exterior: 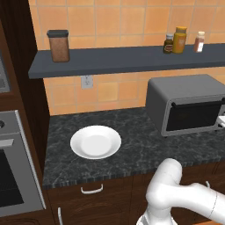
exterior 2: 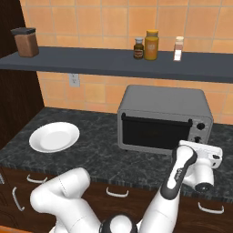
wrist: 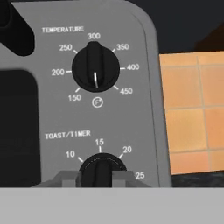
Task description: Pick up the kebab skewer and baguette bread, and place them inside the toaster oven. Close the toaster oven door and start by setting the timer.
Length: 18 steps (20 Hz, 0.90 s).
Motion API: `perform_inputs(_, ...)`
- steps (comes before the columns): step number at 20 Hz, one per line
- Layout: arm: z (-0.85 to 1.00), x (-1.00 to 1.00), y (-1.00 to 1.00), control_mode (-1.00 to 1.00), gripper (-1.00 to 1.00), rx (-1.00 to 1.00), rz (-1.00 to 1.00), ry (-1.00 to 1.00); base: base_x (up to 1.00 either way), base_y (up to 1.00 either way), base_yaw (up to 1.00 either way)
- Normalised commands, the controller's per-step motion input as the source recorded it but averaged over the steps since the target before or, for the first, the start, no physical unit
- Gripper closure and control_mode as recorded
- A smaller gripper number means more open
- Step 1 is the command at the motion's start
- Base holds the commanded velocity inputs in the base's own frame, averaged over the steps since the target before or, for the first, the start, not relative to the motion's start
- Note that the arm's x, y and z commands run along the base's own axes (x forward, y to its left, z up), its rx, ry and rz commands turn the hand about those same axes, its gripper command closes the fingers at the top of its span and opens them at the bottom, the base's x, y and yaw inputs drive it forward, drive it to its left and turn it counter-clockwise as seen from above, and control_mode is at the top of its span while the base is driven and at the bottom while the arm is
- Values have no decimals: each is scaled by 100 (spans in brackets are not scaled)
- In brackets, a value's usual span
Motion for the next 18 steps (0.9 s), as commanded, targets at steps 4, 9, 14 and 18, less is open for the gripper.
perform_inputs(4, 35, 11, 0, -100, 100, 6, -8, 0, 0, 0, 0)
perform_inputs(9, 31, 3, 1, -100, 100, 5, -12, 0, 0, 0, 0)
perform_inputs(14, 29, 1, 0, -100, 100, 10, -14, 0, 0, 0, 0)
perform_inputs(18, 35, 0, 1, -100, 100, 15, -13, 0, 0, 0, 0)
